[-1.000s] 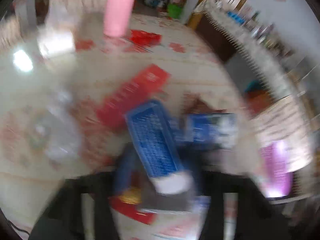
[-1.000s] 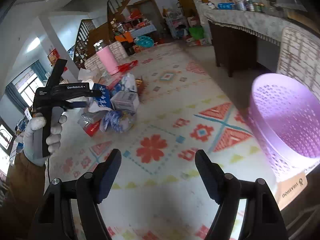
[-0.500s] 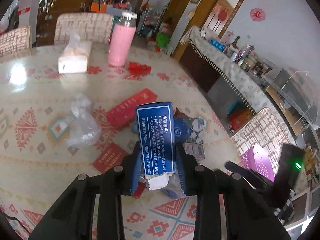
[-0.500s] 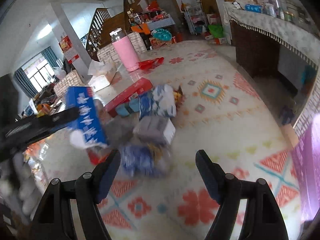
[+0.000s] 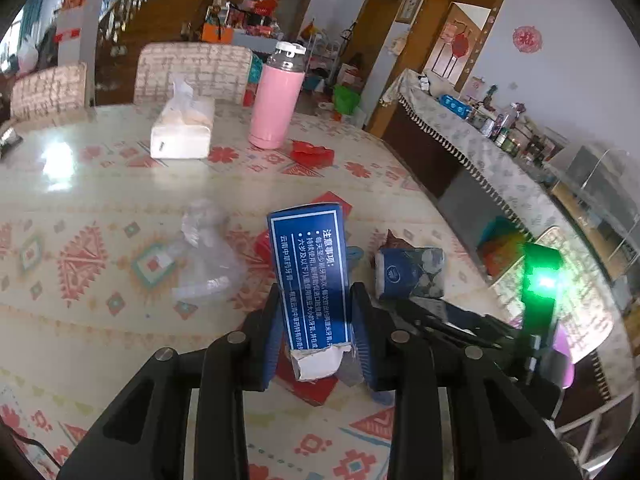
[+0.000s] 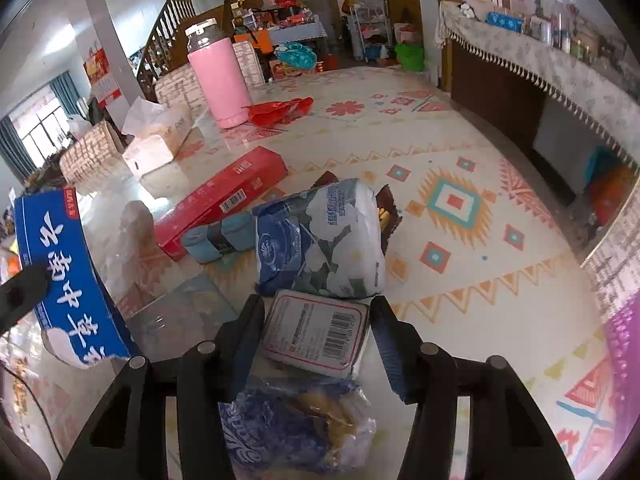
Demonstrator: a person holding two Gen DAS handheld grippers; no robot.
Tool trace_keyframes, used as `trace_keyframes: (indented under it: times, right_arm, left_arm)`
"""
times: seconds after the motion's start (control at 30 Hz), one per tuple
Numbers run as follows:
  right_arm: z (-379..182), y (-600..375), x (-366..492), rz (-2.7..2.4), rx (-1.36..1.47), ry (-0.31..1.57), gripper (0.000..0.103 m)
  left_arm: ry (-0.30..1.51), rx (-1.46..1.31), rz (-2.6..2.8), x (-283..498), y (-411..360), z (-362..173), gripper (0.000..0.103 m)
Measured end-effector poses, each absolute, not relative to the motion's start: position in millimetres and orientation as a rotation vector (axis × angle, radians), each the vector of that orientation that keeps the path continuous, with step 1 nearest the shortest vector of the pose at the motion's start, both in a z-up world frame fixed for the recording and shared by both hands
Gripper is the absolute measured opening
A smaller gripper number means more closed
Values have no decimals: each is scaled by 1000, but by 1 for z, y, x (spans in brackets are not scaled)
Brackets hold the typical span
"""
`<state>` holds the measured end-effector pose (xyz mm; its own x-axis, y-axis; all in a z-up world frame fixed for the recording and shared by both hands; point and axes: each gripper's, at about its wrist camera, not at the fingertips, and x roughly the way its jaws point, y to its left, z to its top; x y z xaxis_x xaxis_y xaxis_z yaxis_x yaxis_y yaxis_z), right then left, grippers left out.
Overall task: Collect trash
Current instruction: 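Grasp the white packet with the right gripper, then carry the carton with the left gripper while the right carries the packet to the basket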
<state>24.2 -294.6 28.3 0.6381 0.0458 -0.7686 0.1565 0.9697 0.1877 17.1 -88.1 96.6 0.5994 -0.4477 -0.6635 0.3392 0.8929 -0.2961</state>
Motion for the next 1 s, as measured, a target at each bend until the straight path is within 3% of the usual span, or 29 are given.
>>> trace_keyframes:
  times: [0.57,1.0]
  right_arm:
    - [94,-334,-92,-48,288,680,57]
    - [91,-398,-173,-130,339,618,57]
  left_arm:
    - [748,-196,-493,7,-78,120,31]
    - [773,-107,-622,-39,-138,147,31]
